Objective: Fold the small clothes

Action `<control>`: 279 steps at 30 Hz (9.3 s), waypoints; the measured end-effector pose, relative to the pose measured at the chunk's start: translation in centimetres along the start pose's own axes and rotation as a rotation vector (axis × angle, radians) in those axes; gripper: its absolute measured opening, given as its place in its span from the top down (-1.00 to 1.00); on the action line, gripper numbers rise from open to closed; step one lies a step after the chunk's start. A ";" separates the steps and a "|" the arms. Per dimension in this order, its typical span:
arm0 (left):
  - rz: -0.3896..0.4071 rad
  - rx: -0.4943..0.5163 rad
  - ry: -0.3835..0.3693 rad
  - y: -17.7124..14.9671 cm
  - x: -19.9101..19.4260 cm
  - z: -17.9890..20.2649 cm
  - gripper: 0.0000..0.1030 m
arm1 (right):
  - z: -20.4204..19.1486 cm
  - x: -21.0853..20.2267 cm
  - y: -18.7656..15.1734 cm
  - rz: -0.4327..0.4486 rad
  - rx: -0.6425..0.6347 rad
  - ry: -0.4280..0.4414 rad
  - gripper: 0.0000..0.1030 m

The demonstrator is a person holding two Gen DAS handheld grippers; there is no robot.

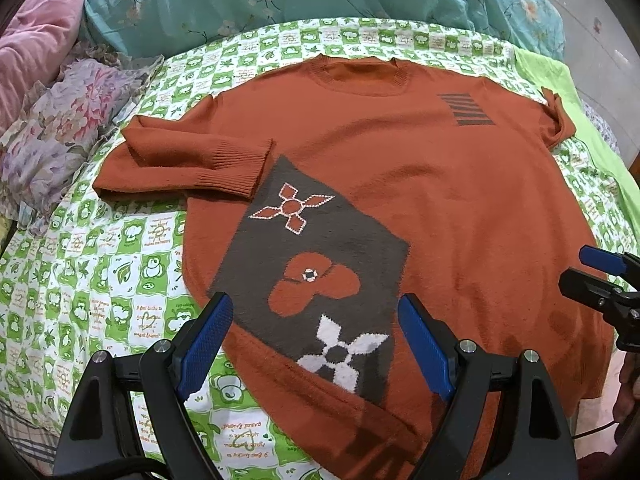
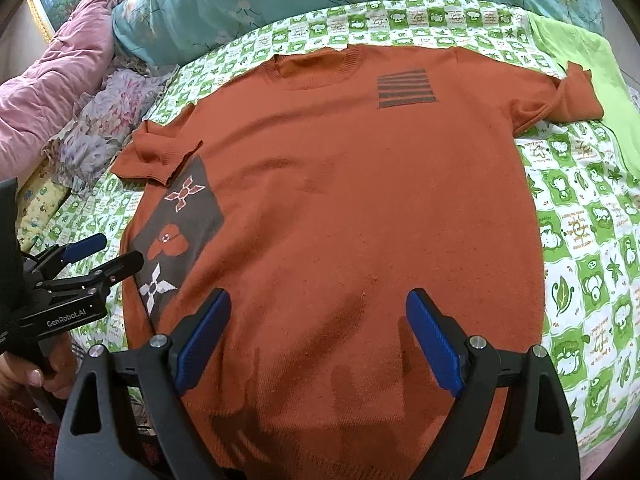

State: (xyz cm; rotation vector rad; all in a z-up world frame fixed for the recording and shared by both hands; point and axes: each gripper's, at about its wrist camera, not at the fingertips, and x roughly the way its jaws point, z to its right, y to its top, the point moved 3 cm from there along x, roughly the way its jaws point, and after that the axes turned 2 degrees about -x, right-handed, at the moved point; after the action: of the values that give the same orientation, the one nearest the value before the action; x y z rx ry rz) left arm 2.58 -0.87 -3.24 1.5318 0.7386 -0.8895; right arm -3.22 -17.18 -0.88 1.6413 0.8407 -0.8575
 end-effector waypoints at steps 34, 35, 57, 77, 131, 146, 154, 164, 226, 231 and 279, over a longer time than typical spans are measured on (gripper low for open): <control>-0.037 -0.016 -0.054 10.1 6.8 0.6 -0.65 | 21.6 -1.3 12.3 0.135 0.396 -0.239 -0.74; -0.031 -0.018 -0.054 10.4 6.9 0.7 -0.65 | 22.8 -1.2 13.0 0.139 0.417 -0.242 -0.74; -0.105 -0.050 -0.020 16.4 14.1 2.6 -0.65 | 45.5 3.1 27.1 0.153 0.630 -0.446 -0.29; -0.056 -0.123 -0.118 16.6 12.0 -1.6 -0.65 | 17.0 3.7 26.1 0.272 0.384 0.251 0.89; -0.024 -0.203 -0.294 18.4 13.6 -9.2 0.88 | 11.7 6.9 18.4 0.114 0.261 -0.065 0.13; -0.063 -0.204 -0.181 17.8 14.3 -10.1 0.65 | 16.7 12.9 20.7 -0.072 0.265 -0.173 0.59; -0.018 -0.239 -0.214 15.2 8.9 -13.6 0.55 | 12.9 7.6 18.4 0.033 0.289 -0.110 0.15; -0.074 -0.089 -0.211 11.1 8.2 -9.9 -0.49 | 3.9 9.9 14.4 -0.063 0.232 0.047 0.00; -0.056 -0.245 -0.384 12.7 10.5 -3.5 0.14 | 6.3 12.8 17.3 -0.051 0.309 0.139 -0.01; -0.013 -0.467 -0.031 9.4 8.7 -13.5 0.19 | 5.3 16.2 17.8 -0.096 0.314 0.152 0.00; -0.136 -0.406 -0.077 8.4 11.5 -15.7 0.10 | 11.9 8.4 16.6 0.002 0.089 -0.206 0.91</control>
State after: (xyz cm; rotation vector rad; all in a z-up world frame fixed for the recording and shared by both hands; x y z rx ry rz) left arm 17.77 13.23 -7.98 1.0939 0.9126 -0.8335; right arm 13.80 -31.19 -2.57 1.5980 0.6656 -1.0551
